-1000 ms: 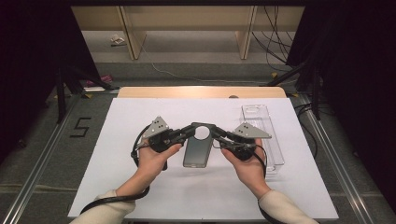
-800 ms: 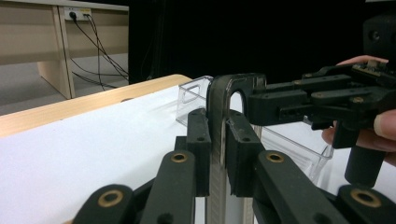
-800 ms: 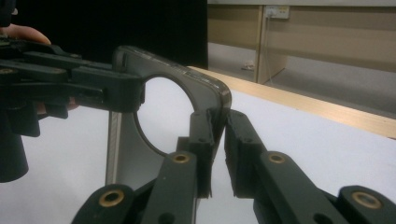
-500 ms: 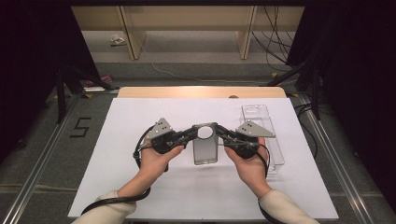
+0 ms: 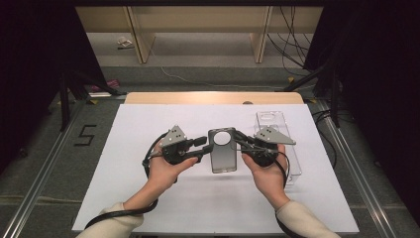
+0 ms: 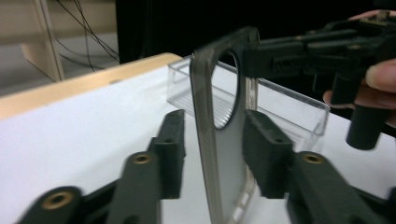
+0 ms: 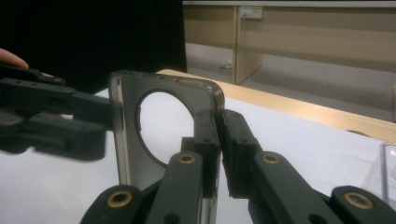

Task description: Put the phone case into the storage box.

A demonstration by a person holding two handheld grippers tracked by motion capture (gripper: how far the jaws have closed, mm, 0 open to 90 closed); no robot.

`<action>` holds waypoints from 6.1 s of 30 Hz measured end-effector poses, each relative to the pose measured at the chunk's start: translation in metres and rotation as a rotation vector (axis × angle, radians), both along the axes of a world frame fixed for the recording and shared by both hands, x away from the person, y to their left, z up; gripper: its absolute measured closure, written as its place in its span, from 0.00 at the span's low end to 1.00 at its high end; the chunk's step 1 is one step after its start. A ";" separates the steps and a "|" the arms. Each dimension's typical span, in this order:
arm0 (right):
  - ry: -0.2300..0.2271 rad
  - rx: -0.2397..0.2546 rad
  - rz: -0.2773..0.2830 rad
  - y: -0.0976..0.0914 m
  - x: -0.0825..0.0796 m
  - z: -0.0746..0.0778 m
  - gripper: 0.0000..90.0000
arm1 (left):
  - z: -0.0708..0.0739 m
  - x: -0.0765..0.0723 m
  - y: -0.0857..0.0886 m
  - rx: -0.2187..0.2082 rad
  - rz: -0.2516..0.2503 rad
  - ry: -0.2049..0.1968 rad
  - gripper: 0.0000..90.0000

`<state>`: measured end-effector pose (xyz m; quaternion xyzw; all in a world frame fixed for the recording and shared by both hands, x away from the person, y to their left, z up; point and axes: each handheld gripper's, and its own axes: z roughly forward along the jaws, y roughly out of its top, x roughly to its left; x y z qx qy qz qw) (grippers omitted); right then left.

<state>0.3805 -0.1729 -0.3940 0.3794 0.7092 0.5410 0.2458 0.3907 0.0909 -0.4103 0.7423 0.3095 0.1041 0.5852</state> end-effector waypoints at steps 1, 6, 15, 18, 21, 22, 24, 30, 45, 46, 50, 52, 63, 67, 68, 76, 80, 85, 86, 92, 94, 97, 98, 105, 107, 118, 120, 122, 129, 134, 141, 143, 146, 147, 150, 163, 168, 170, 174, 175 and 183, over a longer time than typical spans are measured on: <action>0.001 -0.001 -0.006 -0.001 0.000 0.000 0.95 | 0.000 0.000 -0.001 0.010 -0.015 0.001 0.57; -0.005 0.004 -0.019 -0.004 0.001 0.002 0.95 | 0.001 -0.001 -0.001 0.039 -0.050 -0.010 0.40; -0.006 0.010 -0.036 -0.008 0.002 0.004 0.95 | 0.001 -0.008 0.008 0.136 -0.045 -0.016 0.16; -0.003 0.008 -0.040 -0.009 0.003 0.005 0.95 | -0.001 -0.010 0.012 0.165 -0.043 -0.017 0.10; -0.001 0.009 -0.042 -0.010 0.003 0.005 0.95 | -0.003 -0.010 0.018 0.183 -0.030 -0.012 0.09; -0.002 0.008 -0.042 -0.010 0.003 0.005 0.95 | -0.004 -0.010 0.019 0.184 -0.028 -0.010 0.08; -0.004 0.011 -0.044 -0.010 0.003 0.006 0.95 | -0.005 -0.011 0.023 0.181 -0.027 -0.007 0.07; -0.005 0.014 -0.049 -0.012 0.004 0.007 0.95 | -0.004 -0.014 0.032 0.175 -0.017 -0.015 0.06; -0.006 0.016 -0.054 -0.015 0.004 0.010 0.95 | -0.005 -0.024 0.048 0.189 -0.022 -0.039 0.03; -0.008 0.016 -0.056 -0.016 0.004 0.010 0.95 | -0.005 -0.025 0.048 0.189 -0.021 -0.040 0.03; -0.009 0.022 -0.060 -0.018 0.005 0.012 0.95 | -0.005 -0.026 0.052 0.193 -0.019 -0.042 0.02; -0.010 0.023 -0.060 -0.018 0.005 0.012 0.95 | -0.006 -0.027 0.053 0.194 -0.017 -0.043 0.02; -0.009 0.033 -0.070 -0.021 0.006 0.015 0.95 | -0.009 -0.033 0.065 0.194 0.002 -0.043 0.02; -0.010 0.034 -0.071 -0.022 0.006 0.015 0.95 | -0.010 -0.035 0.070 0.194 0.011 -0.043 0.02; -0.008 0.034 -0.072 -0.023 0.006 0.015 0.95 | -0.010 -0.035 0.070 0.192 0.013 -0.041 0.02; -0.009 0.037 -0.074 -0.025 0.007 0.018 0.95 | -0.012 -0.038 0.079 0.194 0.026 -0.045 0.02; -0.009 0.041 -0.076 -0.026 0.008 0.018 0.95 | -0.012 -0.039 0.081 0.194 0.031 -0.046 0.02; -0.011 0.042 -0.079 -0.028 0.008 0.020 0.95 | -0.014 -0.038 0.083 0.199 0.035 -0.045 0.02; -0.012 0.043 -0.078 -0.028 0.008 0.021 0.95 | -0.014 -0.038 0.083 0.202 0.035 -0.046 0.02; -0.013 0.048 -0.081 -0.030 0.008 0.023 0.95 | -0.016 -0.037 0.084 0.205 0.035 -0.042 0.02; -0.015 0.049 -0.082 -0.031 0.008 0.023 0.95 | -0.017 -0.037 0.084 0.207 0.038 -0.040 0.02; -0.017 0.052 -0.082 -0.032 0.008 0.025 0.95 | -0.018 -0.036 0.083 0.208 0.032 -0.037 0.02; -0.020 0.053 -0.083 -0.032 0.008 0.025 0.95 | -0.019 -0.036 0.083 0.209 0.032 -0.037 0.02; -0.018 0.055 -0.089 -0.035 0.009 0.027 0.95 | -0.019 -0.035 0.083 0.210 0.031 -0.037 0.02; -0.017 0.055 -0.089 -0.035 0.009 0.027 0.95 | -0.020 -0.035 0.083 0.210 0.031 -0.036 0.02; -0.013 0.060 -0.090 -0.037 0.010 0.029 0.95 | -0.020 -0.035 0.083 0.211 0.033 -0.035 0.01; -0.012 0.062 -0.090 -0.038 0.010 0.029 0.95 | -0.020 -0.035 0.083 0.212 0.032 -0.035 0.01; -0.012 0.062 -0.090 -0.038 0.010 0.030 0.95 | -0.020 -0.035 0.084 0.212 0.033 -0.034 0.02; -0.010 0.067 -0.091 -0.041 0.011 0.032 0.95 | -0.019 -0.035 0.084 0.210 0.039 -0.040 0.01; -0.012 0.068 -0.094 -0.042 0.011 0.033 0.95 | -0.019 -0.035 0.085 0.212 0.040 -0.039 0.01; -0.015 0.072 -0.097 -0.045 0.012 0.035 0.95 | -0.019 -0.035 0.085 0.212 0.042 -0.040 0.01; -0.016 0.072 -0.097 -0.046 0.012 0.036 0.95 | -0.019 -0.035 0.085 0.213 0.042 -0.041 0.01; -0.015 0.074 -0.100 -0.047 0.013 0.036 0.95 | -0.019 -0.035 0.085 0.213 0.042 -0.041 0.01; -0.013 0.075 -0.102 -0.048 0.013 0.037 0.95 | -0.019 -0.034 0.085 0.213 0.042 -0.041 0.01; -0.016 0.078 -0.104 -0.050 0.014 0.038 0.95 | -0.019 -0.034 0.085 0.211 0.042 -0.040 0.01; -0.017 0.078 -0.107 -0.053 0.015 0.040 0.95 | -0.020 -0.034 0.085 0.214 0.044 -0.038 0.01; -0.017 0.078 -0.113 -0.055 0.016 0.040 0.95 | -0.020 -0.034 0.085 0.217 0.043 -0.035 0.01; -0.017 0.078 -0.116 -0.056 0.016 0.040 0.95 | -0.020 -0.033 0.085 0.218 0.046 -0.034 0.00; -0.018 0.081 -0.118 -0.057 0.017 0.041 0.95 | -0.021 -0.033 0.085 0.217 0.047 -0.031 0.00; -0.020 0.080 -0.119 -0.057 0.017 0.041 0.95 | -0.021 -0.033 0.085 0.218 0.047 -0.031 0.00; -0.024 0.080 -0.126 -0.060 0.018 0.043 0.95 | -0.020 -0.033 0.086 0.219 0.048 -0.034 0.00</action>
